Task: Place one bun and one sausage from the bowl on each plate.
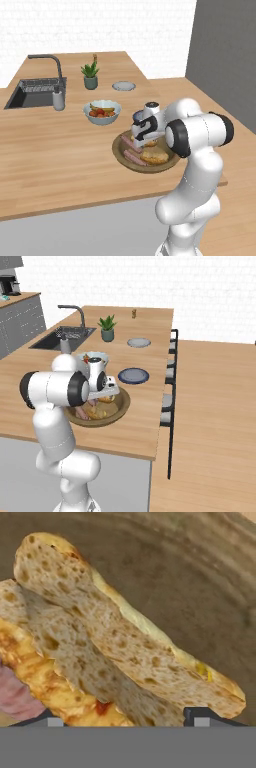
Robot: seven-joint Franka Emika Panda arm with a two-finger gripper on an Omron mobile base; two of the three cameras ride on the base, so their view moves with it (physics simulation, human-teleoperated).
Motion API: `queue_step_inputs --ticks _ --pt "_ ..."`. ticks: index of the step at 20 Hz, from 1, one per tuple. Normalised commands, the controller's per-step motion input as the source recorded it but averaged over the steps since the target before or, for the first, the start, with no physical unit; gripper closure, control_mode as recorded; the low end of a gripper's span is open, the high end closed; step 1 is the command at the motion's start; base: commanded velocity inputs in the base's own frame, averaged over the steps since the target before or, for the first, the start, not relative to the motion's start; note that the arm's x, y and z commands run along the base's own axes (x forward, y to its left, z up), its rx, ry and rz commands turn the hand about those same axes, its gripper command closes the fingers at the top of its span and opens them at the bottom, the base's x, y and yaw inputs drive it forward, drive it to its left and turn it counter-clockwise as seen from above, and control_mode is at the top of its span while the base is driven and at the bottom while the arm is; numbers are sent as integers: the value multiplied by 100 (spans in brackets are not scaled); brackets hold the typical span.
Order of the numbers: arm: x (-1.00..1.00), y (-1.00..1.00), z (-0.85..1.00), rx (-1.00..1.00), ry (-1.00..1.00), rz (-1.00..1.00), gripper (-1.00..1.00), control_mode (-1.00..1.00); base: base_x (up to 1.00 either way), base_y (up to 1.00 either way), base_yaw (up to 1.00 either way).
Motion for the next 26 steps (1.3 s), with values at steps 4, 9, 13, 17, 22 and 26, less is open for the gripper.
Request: queue_step_inputs --ticks 4,9,13,17,22,26 --pt "-50 -1 56 0 -20 -10 100 -100 0 0 0" --pt "-77 -4 80 4 -7 -30 100 -100 0 0 0" --pt "-92 -5 56 10 -1 -37 100 -100 0 0 0" --pt "-93 2 54 14 0 -38 100 -100 0 0 0" --pt "-53 -13 71 9 1 -14 100 -100 0 0 0" --pt "-33 1 83 0 0 5 100 -100 0 0 0"
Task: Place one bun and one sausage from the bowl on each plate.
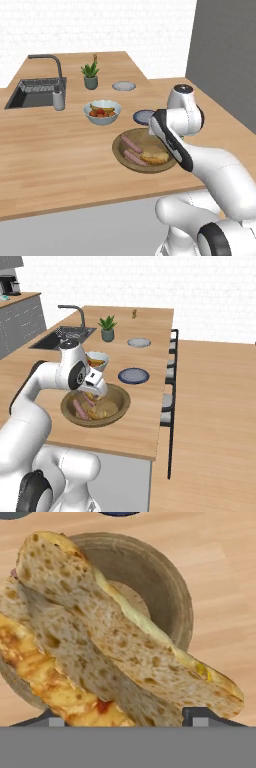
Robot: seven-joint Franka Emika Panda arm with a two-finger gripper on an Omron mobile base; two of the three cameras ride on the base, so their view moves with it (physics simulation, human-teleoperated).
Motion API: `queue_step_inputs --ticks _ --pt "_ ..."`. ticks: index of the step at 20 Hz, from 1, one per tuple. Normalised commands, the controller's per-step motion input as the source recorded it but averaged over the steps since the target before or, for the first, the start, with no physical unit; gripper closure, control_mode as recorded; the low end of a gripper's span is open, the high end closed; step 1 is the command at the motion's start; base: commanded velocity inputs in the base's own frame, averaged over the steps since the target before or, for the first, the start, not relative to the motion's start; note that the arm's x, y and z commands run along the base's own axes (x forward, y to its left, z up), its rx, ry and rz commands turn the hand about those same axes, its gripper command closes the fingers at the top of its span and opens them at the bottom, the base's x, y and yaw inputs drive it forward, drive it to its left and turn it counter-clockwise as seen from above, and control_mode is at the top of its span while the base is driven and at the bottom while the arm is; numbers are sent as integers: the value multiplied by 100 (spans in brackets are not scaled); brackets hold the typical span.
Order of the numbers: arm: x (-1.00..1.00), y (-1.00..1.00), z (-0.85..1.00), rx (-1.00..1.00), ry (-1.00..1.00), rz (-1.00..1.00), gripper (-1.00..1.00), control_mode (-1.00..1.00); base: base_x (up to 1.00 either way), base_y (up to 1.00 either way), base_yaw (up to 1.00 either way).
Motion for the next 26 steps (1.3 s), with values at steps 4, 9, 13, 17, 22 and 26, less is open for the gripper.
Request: queue_step_inputs --ticks 4,9,13,17,22,26 --pt "-47 1 78 0 7 9 100 -100 0 0 0" --pt "-58 0 73 0 5 6 100 -100 0 0 0" --pt "-61 0 29 0 1 9 100 -100 0 0 0" --pt "-73 0 -13 -2 0 8 100 -100 0 0 0" --pt "-27 -2 -3 0 0 1 100 100 -16 -9 0" --pt "0 0 0 0 0 0 100 100 -61 -92 0"
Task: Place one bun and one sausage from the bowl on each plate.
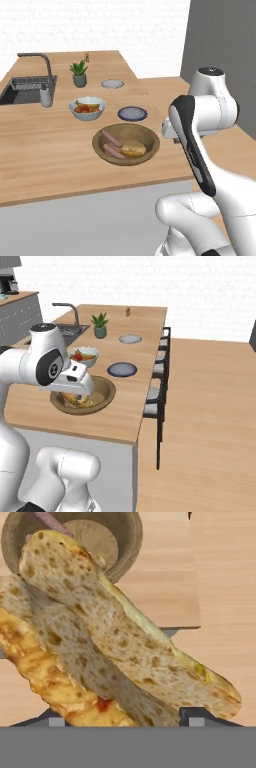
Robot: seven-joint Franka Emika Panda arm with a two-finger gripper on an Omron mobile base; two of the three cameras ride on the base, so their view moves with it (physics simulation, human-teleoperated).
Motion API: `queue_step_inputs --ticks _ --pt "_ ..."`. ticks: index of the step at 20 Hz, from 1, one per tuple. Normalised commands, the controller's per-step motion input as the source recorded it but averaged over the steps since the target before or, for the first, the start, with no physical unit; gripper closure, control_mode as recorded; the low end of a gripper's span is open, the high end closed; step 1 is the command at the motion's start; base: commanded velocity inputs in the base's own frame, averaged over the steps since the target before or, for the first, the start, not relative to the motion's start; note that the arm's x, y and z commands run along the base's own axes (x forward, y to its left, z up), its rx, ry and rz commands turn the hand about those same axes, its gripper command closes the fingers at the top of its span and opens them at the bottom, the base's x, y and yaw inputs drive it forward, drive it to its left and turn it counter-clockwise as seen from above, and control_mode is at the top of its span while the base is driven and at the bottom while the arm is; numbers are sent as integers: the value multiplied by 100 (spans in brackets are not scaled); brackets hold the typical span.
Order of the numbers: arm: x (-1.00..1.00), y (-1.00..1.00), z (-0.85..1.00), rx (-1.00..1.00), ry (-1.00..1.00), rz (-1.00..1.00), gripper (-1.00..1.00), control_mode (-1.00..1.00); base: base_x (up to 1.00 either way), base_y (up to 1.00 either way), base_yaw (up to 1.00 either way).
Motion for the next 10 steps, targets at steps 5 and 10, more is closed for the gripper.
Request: queue_step_inputs --ticks 5,10 --pt "0 0 0 0 0 0 100 100 -21 -100 0" --pt "0 0 0 0 0 0 100 100 -1 -100 3"
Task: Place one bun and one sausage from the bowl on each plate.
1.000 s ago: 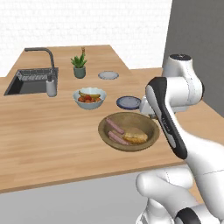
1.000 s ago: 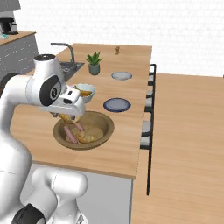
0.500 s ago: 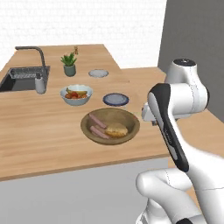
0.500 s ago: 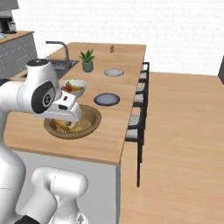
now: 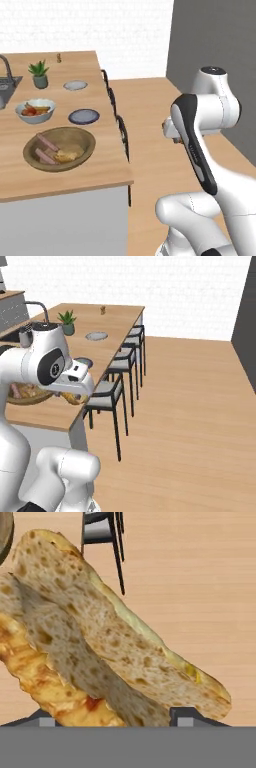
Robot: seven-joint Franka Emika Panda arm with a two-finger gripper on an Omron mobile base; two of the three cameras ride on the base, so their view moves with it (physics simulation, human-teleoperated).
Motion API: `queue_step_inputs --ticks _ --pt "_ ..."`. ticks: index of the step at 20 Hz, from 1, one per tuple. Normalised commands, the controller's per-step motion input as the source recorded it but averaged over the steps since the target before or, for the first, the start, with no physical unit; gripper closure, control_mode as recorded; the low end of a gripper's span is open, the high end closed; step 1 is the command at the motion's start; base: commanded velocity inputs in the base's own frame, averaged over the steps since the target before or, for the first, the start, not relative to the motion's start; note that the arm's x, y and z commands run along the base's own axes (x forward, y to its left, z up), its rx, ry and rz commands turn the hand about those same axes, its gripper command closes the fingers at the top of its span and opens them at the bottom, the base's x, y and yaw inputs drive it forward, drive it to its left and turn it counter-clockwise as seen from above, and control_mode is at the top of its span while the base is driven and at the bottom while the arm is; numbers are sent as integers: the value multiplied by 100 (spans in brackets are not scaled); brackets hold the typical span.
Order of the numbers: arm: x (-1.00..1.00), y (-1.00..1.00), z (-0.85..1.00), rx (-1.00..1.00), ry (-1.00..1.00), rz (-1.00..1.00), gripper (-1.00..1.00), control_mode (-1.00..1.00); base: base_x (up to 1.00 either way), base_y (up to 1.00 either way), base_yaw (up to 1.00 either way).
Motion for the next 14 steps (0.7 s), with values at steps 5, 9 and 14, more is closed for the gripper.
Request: queue_step_inputs --ticks 5,9,14 --pt "0 0 0 0 0 0 100 100 5 -100 17" --pt "0 0 0 0 0 0 100 100 6 -96 53" --pt "0 0 0 0 0 0 100 100 17 -58 78"
